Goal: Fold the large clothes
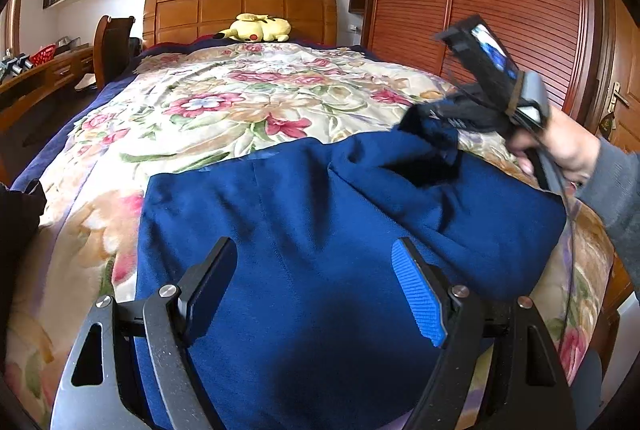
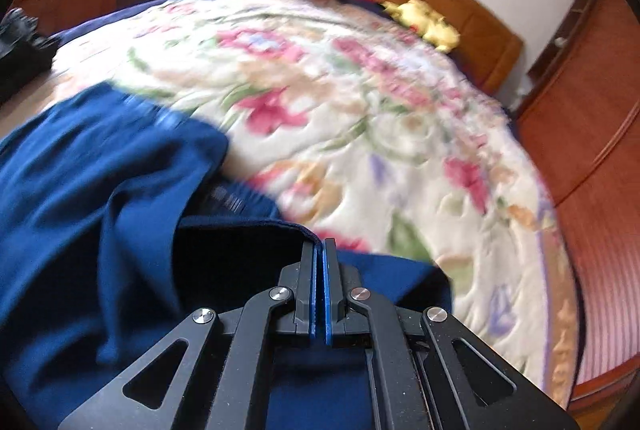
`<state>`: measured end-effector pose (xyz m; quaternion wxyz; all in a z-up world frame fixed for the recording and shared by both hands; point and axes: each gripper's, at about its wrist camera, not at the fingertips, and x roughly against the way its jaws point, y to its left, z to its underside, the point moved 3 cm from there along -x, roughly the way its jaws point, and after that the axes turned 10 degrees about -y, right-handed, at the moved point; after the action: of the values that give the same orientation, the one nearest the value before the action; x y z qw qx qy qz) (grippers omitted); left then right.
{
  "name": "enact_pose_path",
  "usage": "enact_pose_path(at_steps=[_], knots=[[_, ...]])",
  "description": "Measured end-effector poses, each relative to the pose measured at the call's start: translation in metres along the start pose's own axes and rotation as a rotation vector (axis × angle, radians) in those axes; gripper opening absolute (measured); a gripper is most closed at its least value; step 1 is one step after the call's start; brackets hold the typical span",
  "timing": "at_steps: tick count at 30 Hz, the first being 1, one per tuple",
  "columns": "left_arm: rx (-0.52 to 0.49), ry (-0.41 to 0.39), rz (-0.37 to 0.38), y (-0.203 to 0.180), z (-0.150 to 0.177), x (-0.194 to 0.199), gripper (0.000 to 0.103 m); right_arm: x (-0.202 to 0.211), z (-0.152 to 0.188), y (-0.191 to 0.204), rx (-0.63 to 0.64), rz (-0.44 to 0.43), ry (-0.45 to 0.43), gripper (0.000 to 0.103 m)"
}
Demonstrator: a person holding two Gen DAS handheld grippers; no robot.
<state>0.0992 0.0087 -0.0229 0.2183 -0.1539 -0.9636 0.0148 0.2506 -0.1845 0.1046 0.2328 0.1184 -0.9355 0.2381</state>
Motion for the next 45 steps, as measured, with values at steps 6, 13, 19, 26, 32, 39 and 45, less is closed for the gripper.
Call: enact_pose_path(at_steps=[6, 13, 19, 26, 32, 39, 45], knots=[[-0.002, 0.011, -0.010, 0.006, 0.005, 0.000, 0.081, -0.037, -0.020, 0.017, -0.014, 0.036, -0.019, 0.002], [0.000, 0.010, -0.012, 0.009, 0.006, 0.003, 0.081, -0.018, -0.015, -0.019, -0.156, 0.000, -0.089, 0.057], [-0.001, 0.007, -0.010, 0.006, 0.005, 0.003, 0.081, -0.012, 0.016, -0.068, -0.226, 0.121, -0.013, 0.059], [-0.010, 0.017, -0.016, 0.004, 0.007, 0.000, 0.081, -0.058, 0.090, -0.094, -0.320, 0.082, 0.201, 0.059], [-0.010, 0.025, -0.025, 0.007, 0.009, -0.003, 0.081, -0.081, 0.118, -0.104, -0.392, 0.002, 0.245, 0.059], [-0.016, 0.021, -0.026, 0.005, 0.009, -0.003, 0.081, -0.096, 0.119, -0.096, -0.355, -0.045, 0.244, 0.044], [-0.017, 0.018, -0.025, 0.005, 0.008, -0.001, 0.081, -0.049, 0.099, -0.100, -0.328, -0.052, 0.071, 0.003]])
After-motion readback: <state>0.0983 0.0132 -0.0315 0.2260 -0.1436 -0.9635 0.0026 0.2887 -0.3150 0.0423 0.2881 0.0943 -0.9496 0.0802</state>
